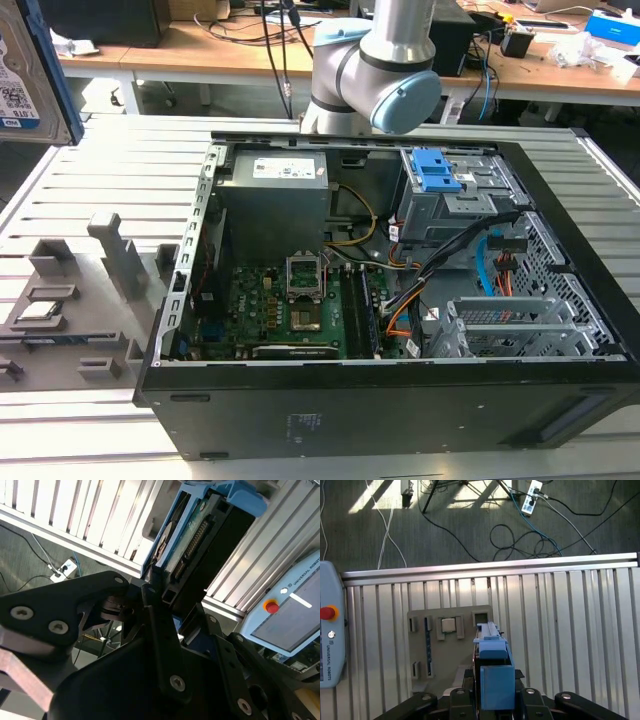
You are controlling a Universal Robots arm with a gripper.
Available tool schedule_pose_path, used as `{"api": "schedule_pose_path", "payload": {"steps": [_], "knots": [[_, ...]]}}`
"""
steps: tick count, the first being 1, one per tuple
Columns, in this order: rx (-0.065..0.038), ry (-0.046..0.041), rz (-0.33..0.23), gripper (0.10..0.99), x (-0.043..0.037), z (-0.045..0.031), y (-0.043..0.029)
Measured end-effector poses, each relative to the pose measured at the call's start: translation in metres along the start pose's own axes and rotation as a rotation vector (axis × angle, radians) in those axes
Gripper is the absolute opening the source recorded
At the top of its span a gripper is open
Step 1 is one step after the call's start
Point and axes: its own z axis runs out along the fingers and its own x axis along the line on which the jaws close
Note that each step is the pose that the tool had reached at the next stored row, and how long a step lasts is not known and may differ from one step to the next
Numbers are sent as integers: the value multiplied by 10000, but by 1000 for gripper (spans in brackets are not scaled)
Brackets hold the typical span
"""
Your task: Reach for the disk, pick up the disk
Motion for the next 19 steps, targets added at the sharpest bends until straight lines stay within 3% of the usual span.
{"api": "schedule_pose_path", "payload": {"steps": [4,8,9,10,11,19], "knots": [[0,0,0,369,-2,-2,-35],[-1,0,0,369,-8,-6,-114],[0,0,0,369,-11,-8,-157],[-1,1,0,369,-22,-14,-262],[-2,1,1,369,-27,-17,-314],[-3,0,0,369,-61,-33,-633]]}}
